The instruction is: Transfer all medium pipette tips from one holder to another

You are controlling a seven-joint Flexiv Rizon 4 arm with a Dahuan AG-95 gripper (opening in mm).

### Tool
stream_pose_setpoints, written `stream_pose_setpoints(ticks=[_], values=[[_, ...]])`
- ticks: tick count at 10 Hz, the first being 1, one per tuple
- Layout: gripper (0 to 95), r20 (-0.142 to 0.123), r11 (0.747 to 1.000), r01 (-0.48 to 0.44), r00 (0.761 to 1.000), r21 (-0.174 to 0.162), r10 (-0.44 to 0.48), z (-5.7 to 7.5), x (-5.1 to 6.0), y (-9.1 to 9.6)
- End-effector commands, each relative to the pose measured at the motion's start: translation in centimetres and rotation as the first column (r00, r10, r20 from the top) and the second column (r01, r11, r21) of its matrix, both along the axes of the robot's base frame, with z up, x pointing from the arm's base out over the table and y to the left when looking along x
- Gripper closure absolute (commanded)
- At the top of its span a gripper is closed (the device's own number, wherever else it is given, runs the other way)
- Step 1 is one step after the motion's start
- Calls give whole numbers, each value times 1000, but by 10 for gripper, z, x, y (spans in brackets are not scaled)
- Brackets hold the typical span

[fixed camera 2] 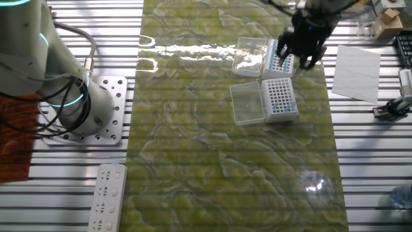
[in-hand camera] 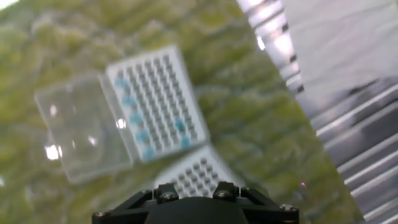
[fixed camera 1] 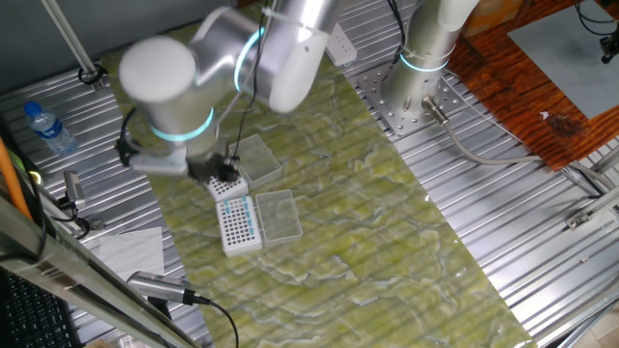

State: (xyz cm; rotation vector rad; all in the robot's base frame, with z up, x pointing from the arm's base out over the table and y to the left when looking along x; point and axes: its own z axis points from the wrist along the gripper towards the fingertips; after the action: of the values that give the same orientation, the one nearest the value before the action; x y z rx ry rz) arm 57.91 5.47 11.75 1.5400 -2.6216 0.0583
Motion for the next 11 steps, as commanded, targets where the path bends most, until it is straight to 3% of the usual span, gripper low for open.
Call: stream_pose_setpoints(ticks=[1,11], values=[[570,12,999,-34,999,-1,34,-7,-13,-23],[570,72,992,-123,990,-6,124,-29,-31,-61]])
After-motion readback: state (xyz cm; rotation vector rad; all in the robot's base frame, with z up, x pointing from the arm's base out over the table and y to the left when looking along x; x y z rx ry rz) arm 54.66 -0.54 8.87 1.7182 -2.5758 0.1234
